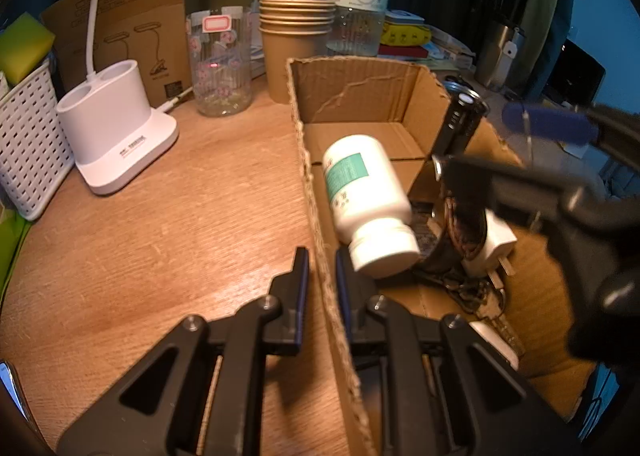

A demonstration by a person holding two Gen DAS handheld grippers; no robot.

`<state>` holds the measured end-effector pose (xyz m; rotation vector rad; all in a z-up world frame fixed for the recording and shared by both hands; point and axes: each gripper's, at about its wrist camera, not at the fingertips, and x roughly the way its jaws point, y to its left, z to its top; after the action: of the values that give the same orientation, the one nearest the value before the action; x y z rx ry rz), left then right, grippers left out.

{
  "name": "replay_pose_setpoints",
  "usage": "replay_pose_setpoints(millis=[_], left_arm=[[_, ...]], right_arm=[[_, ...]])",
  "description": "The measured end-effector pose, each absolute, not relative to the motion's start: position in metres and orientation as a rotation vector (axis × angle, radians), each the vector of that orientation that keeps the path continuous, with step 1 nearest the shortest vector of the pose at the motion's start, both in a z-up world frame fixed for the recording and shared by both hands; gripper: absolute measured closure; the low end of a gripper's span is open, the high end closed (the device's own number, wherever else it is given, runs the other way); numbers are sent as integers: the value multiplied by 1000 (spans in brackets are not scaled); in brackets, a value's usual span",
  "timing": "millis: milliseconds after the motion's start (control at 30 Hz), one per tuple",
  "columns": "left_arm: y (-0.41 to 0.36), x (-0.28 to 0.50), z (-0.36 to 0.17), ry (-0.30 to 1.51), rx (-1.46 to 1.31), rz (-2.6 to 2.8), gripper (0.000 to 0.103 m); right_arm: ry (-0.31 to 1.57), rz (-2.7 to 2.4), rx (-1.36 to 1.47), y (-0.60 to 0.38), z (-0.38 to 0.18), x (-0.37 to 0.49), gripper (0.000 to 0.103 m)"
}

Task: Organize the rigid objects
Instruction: 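Lower the flashlight into the box and open the right tool, then move the right tool out of the box to the red tin can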

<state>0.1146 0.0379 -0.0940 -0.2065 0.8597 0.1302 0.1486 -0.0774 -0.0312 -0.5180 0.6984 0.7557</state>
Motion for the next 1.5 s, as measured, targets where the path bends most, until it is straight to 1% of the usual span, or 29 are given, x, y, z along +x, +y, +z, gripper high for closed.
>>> replay_pose_setpoints(millis=[500,667,833,1033,1200,1500], left_arm=[[40,114,-94,859,-206,130,88],[39,113,-94,859,-206,130,88],[39,113,-94,858,-206,130,88],[40,113,-94,858,-206,130,88],[39,113,-94,858,-205,130,88],[36,113,-93,857,-203,133,88]], right_arm=[[730,745,-625,-98,-44,135,30],[696,733,-560,-109,-33,141,30],[632,696,-446,-114,-12,162,30],[608,672,-355,-107,-1,190,30],[639,670,-367,-101,-14,200,30],[687,713,-393,-124,-17,170,30]])
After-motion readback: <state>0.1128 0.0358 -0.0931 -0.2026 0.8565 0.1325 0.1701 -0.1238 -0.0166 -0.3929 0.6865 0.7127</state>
